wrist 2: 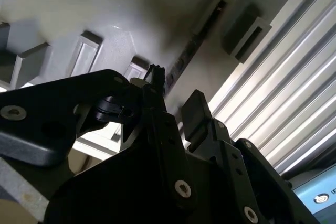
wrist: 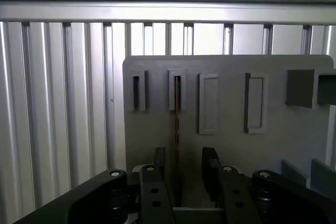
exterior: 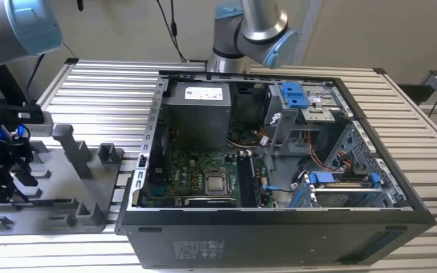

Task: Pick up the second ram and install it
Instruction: 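Pick up the second ram and move it above second insertion slot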

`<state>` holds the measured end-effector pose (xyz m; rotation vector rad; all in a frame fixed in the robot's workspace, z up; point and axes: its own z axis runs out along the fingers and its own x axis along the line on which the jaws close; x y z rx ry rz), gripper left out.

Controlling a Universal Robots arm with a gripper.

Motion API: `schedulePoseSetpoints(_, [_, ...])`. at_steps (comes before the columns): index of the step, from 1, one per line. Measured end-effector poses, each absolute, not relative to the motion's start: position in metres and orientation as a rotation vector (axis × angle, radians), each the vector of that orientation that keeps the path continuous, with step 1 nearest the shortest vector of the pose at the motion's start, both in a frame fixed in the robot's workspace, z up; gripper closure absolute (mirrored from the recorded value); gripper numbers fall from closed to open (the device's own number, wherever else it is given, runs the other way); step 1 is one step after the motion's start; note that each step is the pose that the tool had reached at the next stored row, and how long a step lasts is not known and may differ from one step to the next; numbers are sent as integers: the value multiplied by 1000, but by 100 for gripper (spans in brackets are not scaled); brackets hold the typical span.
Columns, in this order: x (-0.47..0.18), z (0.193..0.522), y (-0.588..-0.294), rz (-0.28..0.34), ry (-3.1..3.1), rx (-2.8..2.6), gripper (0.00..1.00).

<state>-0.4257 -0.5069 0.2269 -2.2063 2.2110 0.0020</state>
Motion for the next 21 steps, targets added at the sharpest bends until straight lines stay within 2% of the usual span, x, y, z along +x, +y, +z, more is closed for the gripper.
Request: schedulePoseSetpoints(21, [-429,200,-510,0,2183,-2233,58])
